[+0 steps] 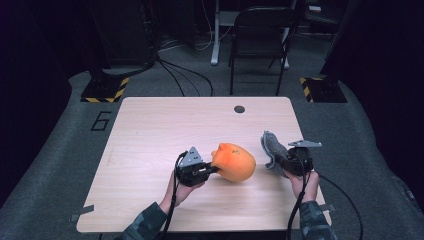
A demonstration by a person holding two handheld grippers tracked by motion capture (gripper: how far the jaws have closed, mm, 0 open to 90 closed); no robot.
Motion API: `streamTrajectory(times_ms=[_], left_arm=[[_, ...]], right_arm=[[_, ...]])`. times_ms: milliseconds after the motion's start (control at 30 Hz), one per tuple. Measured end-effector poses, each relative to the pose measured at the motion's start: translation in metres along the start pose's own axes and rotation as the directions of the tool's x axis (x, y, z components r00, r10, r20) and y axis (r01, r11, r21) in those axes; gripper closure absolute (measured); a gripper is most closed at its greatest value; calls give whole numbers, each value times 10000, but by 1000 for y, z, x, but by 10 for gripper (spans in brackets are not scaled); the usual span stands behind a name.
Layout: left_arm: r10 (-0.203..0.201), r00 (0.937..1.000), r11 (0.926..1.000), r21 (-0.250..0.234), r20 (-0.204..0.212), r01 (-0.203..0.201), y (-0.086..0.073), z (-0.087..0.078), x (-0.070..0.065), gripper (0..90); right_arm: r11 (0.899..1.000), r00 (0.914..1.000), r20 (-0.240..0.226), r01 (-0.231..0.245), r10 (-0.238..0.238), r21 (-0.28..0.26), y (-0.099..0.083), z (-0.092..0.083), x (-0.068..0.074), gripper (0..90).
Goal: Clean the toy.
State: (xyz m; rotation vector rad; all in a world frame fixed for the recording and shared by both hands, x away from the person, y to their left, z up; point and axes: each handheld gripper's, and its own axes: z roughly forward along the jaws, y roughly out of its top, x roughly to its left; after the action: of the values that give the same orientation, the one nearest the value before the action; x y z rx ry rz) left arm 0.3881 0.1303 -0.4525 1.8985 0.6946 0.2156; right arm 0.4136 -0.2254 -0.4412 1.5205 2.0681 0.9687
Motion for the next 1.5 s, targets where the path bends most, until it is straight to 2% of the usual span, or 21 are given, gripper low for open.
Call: streamTrajectory(times_ms=[67,133,200,233,267,333,467,567,633,667,700,767,833,867,900,933,1033,1133,1300,1400,1500], left_arm=[[-497,9987,9987,126,129,495,-1,2,3,807],[-1046,9943,9942,293,218,1039,-4,4,6,807],[-1431,9894,9890,429,255,1419,-8,8,10,807],[-1431,9894,9890,429,255,1419,-8,8,10,806],[-1812,9827,9823,560,383,1789,-11,12,13,806],[-2117,9766,9758,636,373,2091,-14,14,15,806],[-2434,9691,9682,687,396,2404,-19,19,17,806],[-2663,9630,9622,704,421,2630,-22,22,16,804],[-2567,9657,9645,748,384,2534,-23,24,14,803],[-2635,9639,9626,755,393,2601,-24,25,13,802],[-2567,9657,9643,774,394,2532,-25,26,12,802],[-2478,9679,9663,829,417,2438,-26,27,9,802],[-2395,9703,9686,769,337,2364,-27,29,6,802],[-2353,9713,9689,869,357,2315,-28,30,5,801],[-2216,9746,9716,928,322,2178,-29,31,5,799],[-2212,9746,9718,915,354,2172,-29,32,5,798],[-2115,9765,9744,864,407,2074,-29,32,6,795],[-2140,9756,9740,871,487,2093,-29,32,6,794],[-2132,9756,9743,859,520,2083,-30,32,6,794],[-2136,9752,9743,852,581,2083,-30,32,7,792],[-2141,9749,9744,829,604,2089,-30,33,7,790]], right_arm=[[9998,10000,-79,45,-46,-189,3,-5,2,766],[9993,9998,-172,89,-95,-357,7,-11,5,766],[9983,9994,-288,187,-203,-559,12,-18,10,766],[9983,9994,-288,187,-203,-559,12,-18,10,766],[9966,9987,-446,231,-267,-788,16,-23,17,766],[9951,9971,-598,420,-474,-895,20,-28,26,766],[9899,9904,-1068,747,-878,-1207,29,-38,54,767],[9823,9787,-1593,1051,-1298,-1549,36,-47,81,766],[9760,9664,-2001,1262,-1613,-1773,38,-49,101,766],[9737,9592,-2157,1459,-1825,-1750,38,-48,111,766],[9710,9530,-2264,1637,-2013,-1740,38,-45,121,766],[9663,9466,-2168,2093,-2386,-1498,34,-34,137,766],[9602,9438,-1854,2565,-2736,-1110,27,-17,144,766],[9527,9420,-1492,2893,-3007,-933,23,-9,145,767],[9496,9429,-1218,3008,-3099,-877,20,-3,145,767],[9494,9428,-1180,3043,-3118,-776,19,1,142,767],[9570,9478,-1366,2800,-2882,-760,21,1,129,767],[9603,9527,-1237,2714,-2776,-647,19,0,120,767],[9715,9677,-865,2348,-2367,-316,16,2,98,765],[9829,9807,-672,1844,-1839,17,13,8,84,764],[9884,9871,-642,1486,-1464,308,8,18,69,764]])
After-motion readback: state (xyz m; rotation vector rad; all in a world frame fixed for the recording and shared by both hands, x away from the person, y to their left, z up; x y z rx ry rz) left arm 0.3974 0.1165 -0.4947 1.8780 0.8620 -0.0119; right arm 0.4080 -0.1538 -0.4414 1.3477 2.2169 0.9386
